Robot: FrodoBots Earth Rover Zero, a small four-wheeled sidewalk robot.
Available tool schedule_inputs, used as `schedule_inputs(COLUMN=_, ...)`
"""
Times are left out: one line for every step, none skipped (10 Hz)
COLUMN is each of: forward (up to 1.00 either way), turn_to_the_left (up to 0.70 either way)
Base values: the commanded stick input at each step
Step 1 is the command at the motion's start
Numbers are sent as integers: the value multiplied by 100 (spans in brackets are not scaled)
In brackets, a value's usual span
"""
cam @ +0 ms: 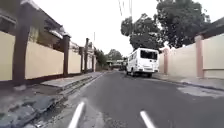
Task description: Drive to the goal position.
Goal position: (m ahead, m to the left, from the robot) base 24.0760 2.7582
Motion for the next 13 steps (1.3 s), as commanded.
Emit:
schedule_inputs(forward=70, turn_to_the_left=0)
schedule_inputs(forward=70, turn_to_the_left=0)
schedule_inputs(forward=70, turn_to_the_left=0)
schedule_inputs(forward=70, turn_to_the_left=0)
schedule_inputs(forward=70, turn_to_the_left=0)
schedule_inputs(forward=70, turn_to_the_left=0)
schedule_inputs(forward=70, turn_to_the_left=0)
schedule_inputs(forward=70, turn_to_the_left=-12)
schedule_inputs(forward=70, turn_to_the_left=-34)
schedule_inputs(forward=70, turn_to_the_left=-35)
schedule_inputs(forward=70, turn_to_the_left=-35)
schedule_inputs(forward=70, turn_to_the_left=-35)
schedule_inputs(forward=70, turn_to_the_left=-35)
